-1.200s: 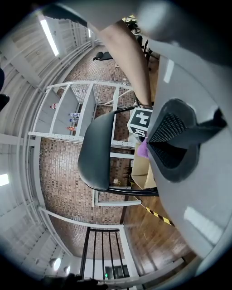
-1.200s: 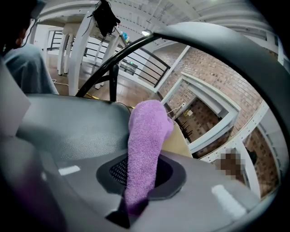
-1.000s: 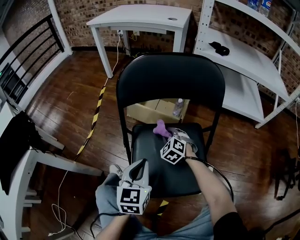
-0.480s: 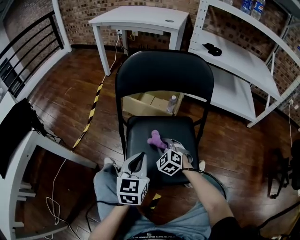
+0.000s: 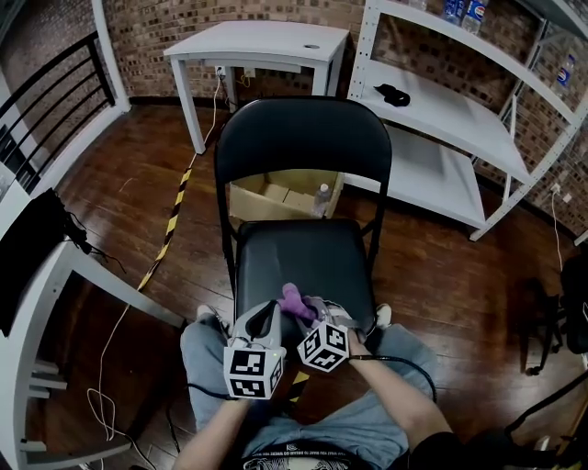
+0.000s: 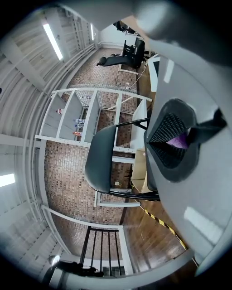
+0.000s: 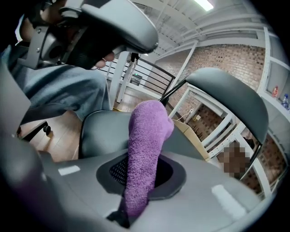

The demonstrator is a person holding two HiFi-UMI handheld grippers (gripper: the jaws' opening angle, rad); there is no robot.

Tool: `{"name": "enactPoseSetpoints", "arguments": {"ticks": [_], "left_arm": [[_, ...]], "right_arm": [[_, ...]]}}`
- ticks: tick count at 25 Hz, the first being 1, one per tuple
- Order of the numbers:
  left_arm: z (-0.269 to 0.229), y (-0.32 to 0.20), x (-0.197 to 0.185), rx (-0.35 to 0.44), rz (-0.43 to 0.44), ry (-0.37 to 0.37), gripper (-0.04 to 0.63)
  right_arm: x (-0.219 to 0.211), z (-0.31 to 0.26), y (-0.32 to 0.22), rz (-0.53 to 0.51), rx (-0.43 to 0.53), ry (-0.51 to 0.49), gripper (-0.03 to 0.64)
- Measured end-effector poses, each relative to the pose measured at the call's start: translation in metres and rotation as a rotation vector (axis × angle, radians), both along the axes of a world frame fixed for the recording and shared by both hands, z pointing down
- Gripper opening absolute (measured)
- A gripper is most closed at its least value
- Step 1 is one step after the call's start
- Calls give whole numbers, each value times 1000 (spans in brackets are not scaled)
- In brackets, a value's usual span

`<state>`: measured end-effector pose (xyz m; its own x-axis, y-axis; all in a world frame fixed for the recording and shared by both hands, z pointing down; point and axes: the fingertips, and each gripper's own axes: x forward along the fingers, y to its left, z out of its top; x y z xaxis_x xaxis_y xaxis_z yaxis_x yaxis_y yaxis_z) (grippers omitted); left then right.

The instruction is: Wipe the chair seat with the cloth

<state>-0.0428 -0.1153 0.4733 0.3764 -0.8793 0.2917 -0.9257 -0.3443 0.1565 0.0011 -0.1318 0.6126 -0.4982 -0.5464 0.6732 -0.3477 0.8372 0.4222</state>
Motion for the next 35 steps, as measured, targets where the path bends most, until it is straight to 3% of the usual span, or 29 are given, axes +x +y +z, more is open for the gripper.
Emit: {"name": "enactPoseSetpoints", "arguments": {"ticks": [9, 21, 28, 35], "left_arm": [[-4, 10, 11, 9, 25, 5, 5], [-10, 5, 14, 24, 30, 22, 5], [-29, -16, 18, 66, 33, 38, 5], [-38, -37, 36, 83, 73, 38, 5]], "right_arm": [[1, -2, 57, -32, 9, -27, 46], [1, -5, 53, -20, 14, -44, 46], [19, -57, -15, 43, 104, -91, 46], [44, -84, -113, 99, 179, -42, 46]]}}
